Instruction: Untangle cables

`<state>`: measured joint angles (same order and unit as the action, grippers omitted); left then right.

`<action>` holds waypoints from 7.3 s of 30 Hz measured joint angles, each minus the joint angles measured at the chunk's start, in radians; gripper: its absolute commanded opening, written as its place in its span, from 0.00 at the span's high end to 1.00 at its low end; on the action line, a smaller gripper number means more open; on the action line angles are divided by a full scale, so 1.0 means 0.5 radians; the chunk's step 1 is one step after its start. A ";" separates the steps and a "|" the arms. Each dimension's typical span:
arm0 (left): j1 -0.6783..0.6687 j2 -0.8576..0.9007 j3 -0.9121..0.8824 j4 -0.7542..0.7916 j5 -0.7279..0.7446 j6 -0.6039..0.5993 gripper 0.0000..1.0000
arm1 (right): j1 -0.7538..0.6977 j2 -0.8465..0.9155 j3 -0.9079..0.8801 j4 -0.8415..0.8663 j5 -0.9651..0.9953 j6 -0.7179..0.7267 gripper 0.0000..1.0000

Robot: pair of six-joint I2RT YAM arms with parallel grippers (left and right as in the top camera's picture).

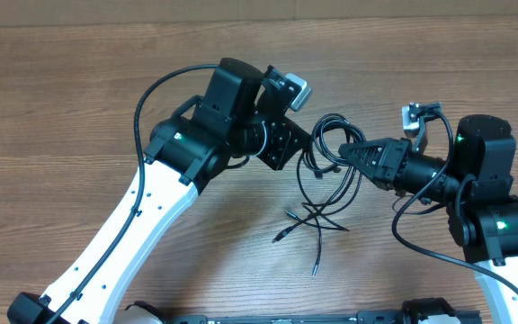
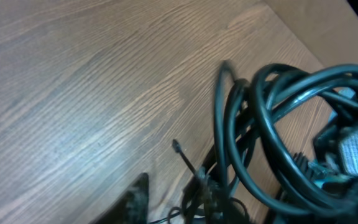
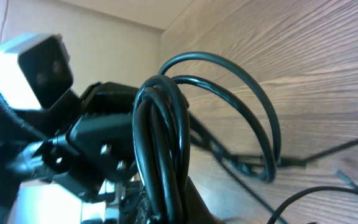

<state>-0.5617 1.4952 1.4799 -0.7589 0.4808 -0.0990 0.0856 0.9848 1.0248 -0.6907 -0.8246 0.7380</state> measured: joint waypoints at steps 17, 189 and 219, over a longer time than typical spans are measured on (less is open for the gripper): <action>-0.004 0.000 0.000 0.018 0.002 -0.014 0.55 | 0.001 0.027 0.000 0.146 0.128 0.134 0.96; 0.239 0.002 -0.001 0.362 1.389 0.480 0.96 | 0.001 0.082 0.000 -0.343 -0.139 -0.544 0.96; 0.626 0.002 0.000 0.346 1.090 -0.005 0.75 | 0.001 0.082 0.000 -0.628 0.048 -1.028 0.96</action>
<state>-0.2485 1.4960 1.4799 -0.5861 1.0260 -0.1013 0.0860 1.0260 1.0248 -1.0046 -0.8005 0.2241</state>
